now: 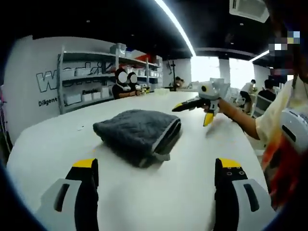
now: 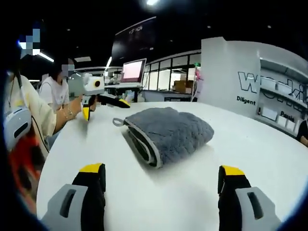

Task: Fold the towel on the table until its edges align and the towel forms a compact rectangular stack.

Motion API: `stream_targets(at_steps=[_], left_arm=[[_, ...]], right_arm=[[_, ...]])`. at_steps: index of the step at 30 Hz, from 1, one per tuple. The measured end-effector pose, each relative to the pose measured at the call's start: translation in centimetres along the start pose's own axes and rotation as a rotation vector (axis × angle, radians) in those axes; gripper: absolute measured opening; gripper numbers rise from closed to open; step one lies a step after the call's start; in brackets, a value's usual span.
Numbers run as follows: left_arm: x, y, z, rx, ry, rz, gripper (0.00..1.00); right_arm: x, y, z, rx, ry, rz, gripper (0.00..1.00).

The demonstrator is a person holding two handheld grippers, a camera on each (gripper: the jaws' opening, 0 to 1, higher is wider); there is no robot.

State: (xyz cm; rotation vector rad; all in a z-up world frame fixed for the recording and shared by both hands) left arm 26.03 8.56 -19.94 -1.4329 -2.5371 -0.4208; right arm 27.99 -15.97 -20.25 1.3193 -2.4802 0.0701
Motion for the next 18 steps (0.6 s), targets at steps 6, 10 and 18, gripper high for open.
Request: stream_targets(at_steps=[6, 10, 18], left_arm=[[0.0, 0.0, 0.7, -0.002, 0.01, -0.003, 0.98], [0.0, -0.3, 1.5, -0.025, 0.041, -0.005, 0.97], [0.0, -0.5, 1.4, 0.006, 0.025, 0.006, 0.96]], right_arm=[[-0.3, -0.7, 0.1, -0.003, 0.009, 0.017, 0.99], [-0.3, -0.9, -0.1, -0.012, 0.006, 0.014, 0.99], [-0.2, -0.9, -0.3, -0.035, -0.02, 0.024, 0.99]])
Point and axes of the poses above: the point that each gripper's makers call its tool centre point, and the gripper's own axes: x roughly backward along the fingers, y roughly to its left, z roughly out of its underside, the point moved 1 cm from there along x, roughly backward along the fingers, and after that the axes turned 11 degrees about -x, right-handed, at the moved point
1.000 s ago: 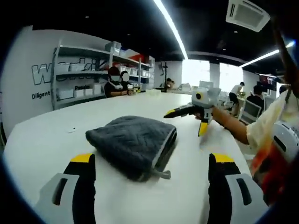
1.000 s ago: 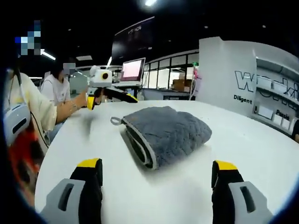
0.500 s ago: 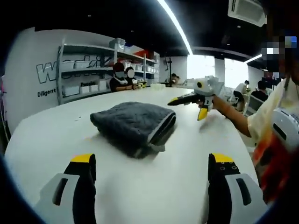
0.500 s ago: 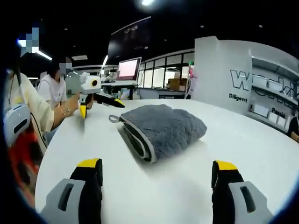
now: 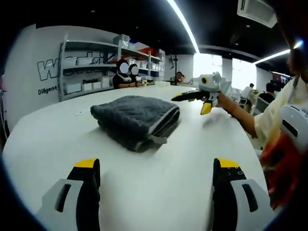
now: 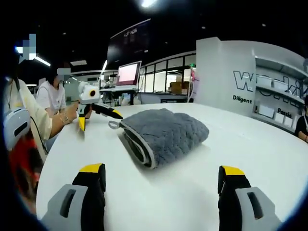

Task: Fold the towel on the table until its edges align and the towel forms a compact rectangular stack.

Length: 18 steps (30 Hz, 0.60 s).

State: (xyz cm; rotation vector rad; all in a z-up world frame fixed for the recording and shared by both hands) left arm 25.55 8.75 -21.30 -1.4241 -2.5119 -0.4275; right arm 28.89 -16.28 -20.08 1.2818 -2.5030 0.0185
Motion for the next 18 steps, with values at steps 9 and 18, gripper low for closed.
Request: stream_targets(at_steps=[9, 18], left_arm=[[0.5, -0.1, -0.8, -0.003, -0.037, -0.01, 0.95], [0.6, -0.5, -1.1, -0.001, -0.053, -0.001, 0.95]], right_arm=[[0.2, -0.2, -0.1, -0.029, -0.022, 0.008, 0.99], [0.3, -0.2, 0.1, -0.041, -0.027, 0.017, 0.99]])
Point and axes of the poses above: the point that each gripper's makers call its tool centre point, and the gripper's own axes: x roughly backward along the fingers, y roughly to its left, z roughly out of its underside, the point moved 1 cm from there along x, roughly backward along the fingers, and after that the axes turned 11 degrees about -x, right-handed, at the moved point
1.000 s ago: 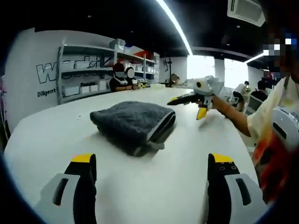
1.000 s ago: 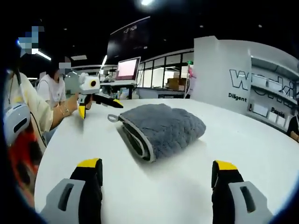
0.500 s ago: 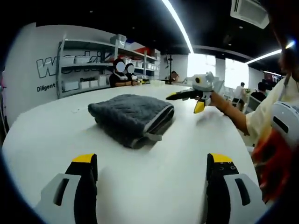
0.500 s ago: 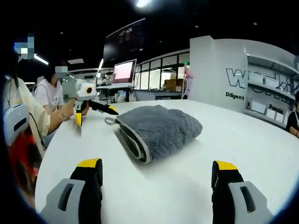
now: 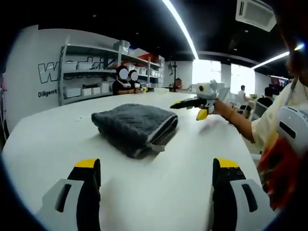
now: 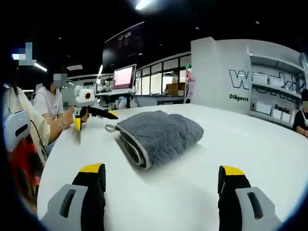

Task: Fold the towel on the table until its edges align and the towel forms a compact rectangular stack.

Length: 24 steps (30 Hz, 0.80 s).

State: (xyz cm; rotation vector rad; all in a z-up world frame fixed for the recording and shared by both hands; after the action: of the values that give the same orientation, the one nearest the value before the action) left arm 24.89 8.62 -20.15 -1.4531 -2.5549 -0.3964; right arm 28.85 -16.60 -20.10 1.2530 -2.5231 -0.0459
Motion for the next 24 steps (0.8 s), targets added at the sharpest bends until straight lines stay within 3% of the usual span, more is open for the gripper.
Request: stream_targets(at_steps=[24], left_arm=[[0.32, 0.3, 0.12, 0.019, -0.004, -0.013, 0.95]], right_arm=[[0.25, -0.44, -0.13, -0.031, -0.009, -0.007, 0.99]])
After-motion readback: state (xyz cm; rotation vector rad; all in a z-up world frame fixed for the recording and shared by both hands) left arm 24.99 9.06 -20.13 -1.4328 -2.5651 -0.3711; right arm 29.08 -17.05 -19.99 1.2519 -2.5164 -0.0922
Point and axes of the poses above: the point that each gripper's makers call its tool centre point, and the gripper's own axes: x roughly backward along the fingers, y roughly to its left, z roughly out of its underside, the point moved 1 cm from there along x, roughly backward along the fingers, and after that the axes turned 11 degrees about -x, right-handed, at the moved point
